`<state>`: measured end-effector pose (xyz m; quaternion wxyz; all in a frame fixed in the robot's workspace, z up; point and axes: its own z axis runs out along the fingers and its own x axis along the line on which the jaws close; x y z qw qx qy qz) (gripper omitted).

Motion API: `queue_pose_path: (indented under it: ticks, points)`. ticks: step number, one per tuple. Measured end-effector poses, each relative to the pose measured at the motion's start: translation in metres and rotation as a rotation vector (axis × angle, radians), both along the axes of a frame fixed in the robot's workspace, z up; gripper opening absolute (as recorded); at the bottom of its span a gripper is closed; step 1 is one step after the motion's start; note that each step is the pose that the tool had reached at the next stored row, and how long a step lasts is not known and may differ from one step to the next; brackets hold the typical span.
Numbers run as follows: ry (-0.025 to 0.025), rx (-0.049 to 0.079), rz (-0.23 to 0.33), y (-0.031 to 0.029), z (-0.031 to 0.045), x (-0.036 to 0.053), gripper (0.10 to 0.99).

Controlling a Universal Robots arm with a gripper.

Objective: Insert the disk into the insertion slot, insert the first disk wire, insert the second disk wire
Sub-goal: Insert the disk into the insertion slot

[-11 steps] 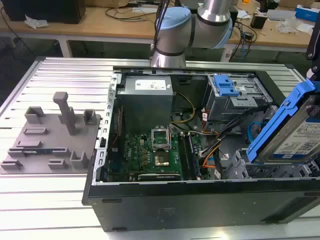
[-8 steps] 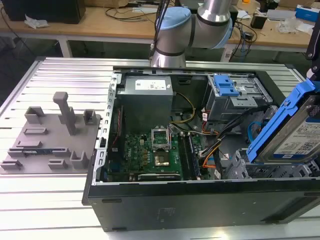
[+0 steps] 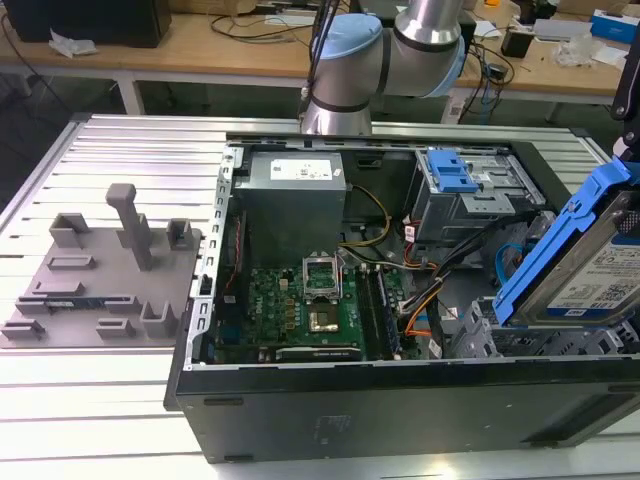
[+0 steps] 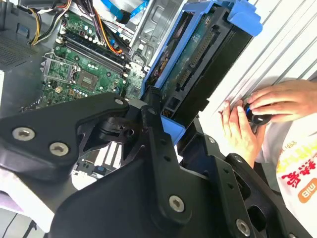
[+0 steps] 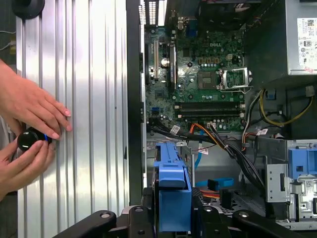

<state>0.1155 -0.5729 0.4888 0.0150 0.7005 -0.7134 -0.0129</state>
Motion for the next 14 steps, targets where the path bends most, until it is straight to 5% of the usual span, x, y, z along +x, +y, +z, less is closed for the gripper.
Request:
queue_pose_path:
  ticks: [3,7,9,12,14]
  points:
    - [-0.0002,0.000,0.000,0.0000,0.0000,0.0000,0.369]
    - [-0.0211,0.001,0.000,0.0000,-0.0002,-0.0001,0.369]
    - [-0.0390,0.011,0.002,0.0000,-0.0001,-0.0003,0.369]
    - [-0.0561,0.028,0.005,0.0000,-0.0001,-0.0009,0.369]
    - [-0.0759,0.036,0.006,0.0000,-0.0002,-0.0021,0.369]
